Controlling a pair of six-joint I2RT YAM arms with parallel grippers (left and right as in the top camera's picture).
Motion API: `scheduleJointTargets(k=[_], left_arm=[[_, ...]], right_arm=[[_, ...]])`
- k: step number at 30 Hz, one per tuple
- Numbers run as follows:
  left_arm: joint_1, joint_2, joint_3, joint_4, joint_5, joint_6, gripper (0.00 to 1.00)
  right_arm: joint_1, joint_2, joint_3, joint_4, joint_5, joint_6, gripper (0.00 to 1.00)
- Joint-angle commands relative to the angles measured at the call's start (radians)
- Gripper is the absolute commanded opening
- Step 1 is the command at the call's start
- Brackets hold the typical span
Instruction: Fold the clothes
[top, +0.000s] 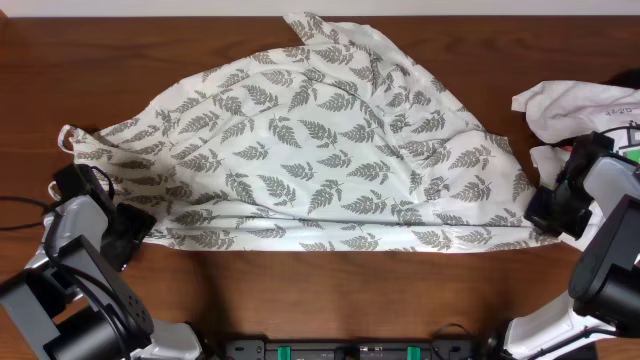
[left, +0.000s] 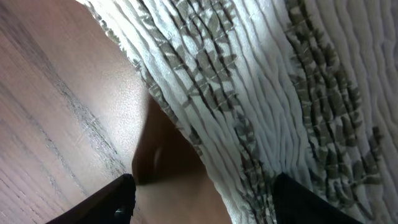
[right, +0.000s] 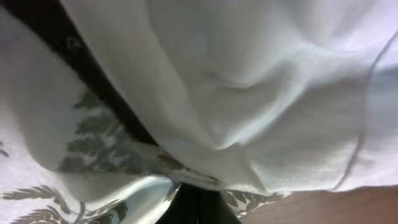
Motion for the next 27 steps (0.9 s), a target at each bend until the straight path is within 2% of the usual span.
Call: scheduleJointTargets(k=[1,10,12,15,17,18,27], left_arm=[[0.005,0.018,-0.018,-0.003,0.002,0.002,0.72],[0.005,0.018,-0.018,-0.003,0.002,0.001,0.71],[0.005,0.018,-0.018,-0.003,0.003,0.002,0.67],[0.005,0.010,-0.015,-0.011,0.006,0.001,0.54],[0.005,-0.001,-0.003,-0.032,0.006,-0.002,0.32],[0.005,-0.008,0.004,-0.043,0.006,-0.002,0.27],[0.005,-0.117,0.028,-0.048,-0.006,-0.002,0.28]], right_arm=[[0.025,0.065,-0.038,0.001,-0.131,-0.018,0.01],[0.024,0.065,-0.039,-0.064,-0.131,-0.006,0.01],[0.024,0.065,-0.039,-0.066,-0.130,-0.006,0.01],[0.024,0.064,-0.038,-0.070,-0.131,-0.006,0.01],[0.024,0.061,-0.038,-0.076,-0.131,-0.006,0.01],[0.024,0.058,-0.038,-0.079,-0.131,-0.006,0.01],[0.022,0.047,-0.039,-0.127,-0.077,0.062,0.01]])
